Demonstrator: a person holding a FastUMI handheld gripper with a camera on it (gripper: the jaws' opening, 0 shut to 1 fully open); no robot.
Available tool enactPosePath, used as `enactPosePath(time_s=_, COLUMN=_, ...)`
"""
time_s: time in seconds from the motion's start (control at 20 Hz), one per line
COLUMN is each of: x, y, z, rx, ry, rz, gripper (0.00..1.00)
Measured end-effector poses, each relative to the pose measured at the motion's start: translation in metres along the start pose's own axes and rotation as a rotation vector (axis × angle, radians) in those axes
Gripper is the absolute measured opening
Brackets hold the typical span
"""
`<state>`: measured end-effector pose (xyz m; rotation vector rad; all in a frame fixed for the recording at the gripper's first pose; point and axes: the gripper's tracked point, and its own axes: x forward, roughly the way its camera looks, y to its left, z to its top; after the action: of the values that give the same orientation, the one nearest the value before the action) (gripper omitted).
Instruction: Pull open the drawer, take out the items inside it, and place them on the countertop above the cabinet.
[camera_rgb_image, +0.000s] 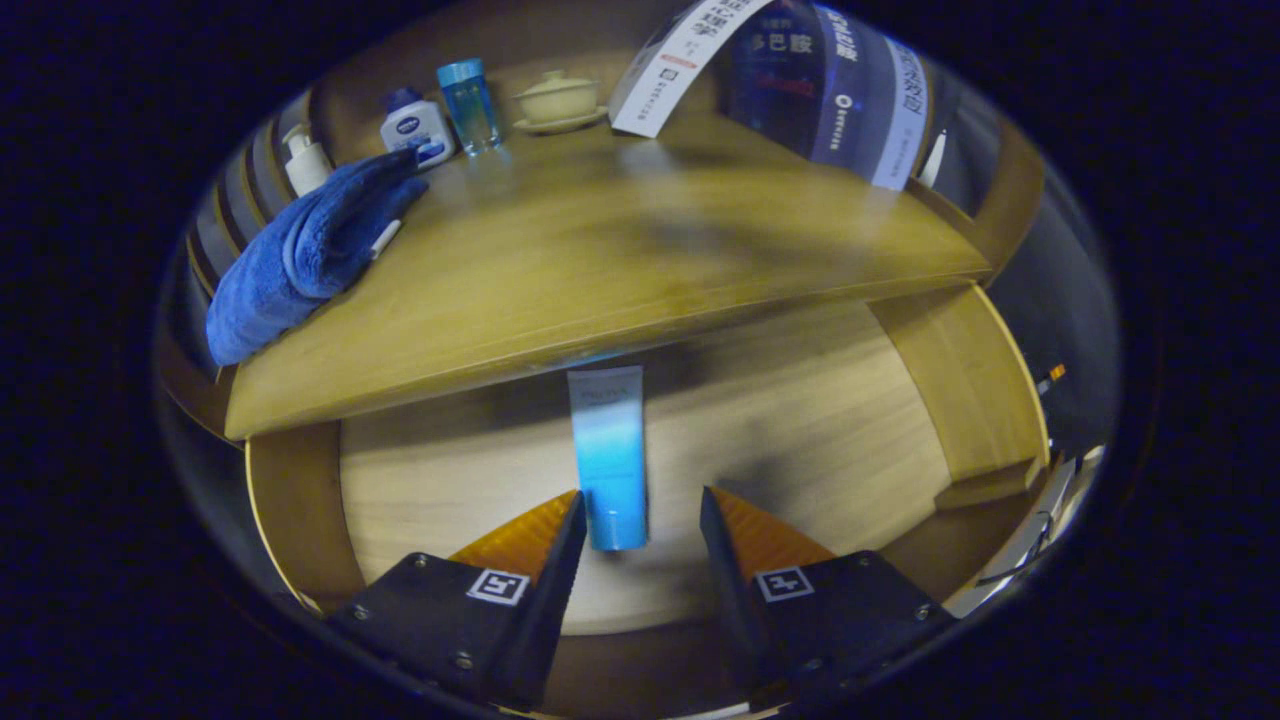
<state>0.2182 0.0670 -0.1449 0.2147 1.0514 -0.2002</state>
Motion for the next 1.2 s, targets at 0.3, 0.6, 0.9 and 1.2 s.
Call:
enactPosePath(time_s=0.3, x=0.014, y=0.005, z=-0.010, rx=-0.068, ry=0.052, rz=-0.035, gripper=0.53)
enactPosePath(time_s=0.6, x=0.020, y=0.003, z=-0.014, rx=-0.079, ry=0.057, rz=-0.041, gripper=0.34)
enactPosePath(time_s=0.9, x=0.009, y=0.001, z=-0.005, rx=-0.153, ry=-0.035, rz=-0.092, gripper=0.34)
enactPosePath(time_s=1.2, x=-0.026, y=-0.013, z=-0.004, rx=-0.146, ry=-0.104, rz=-0.159, gripper=0.34)
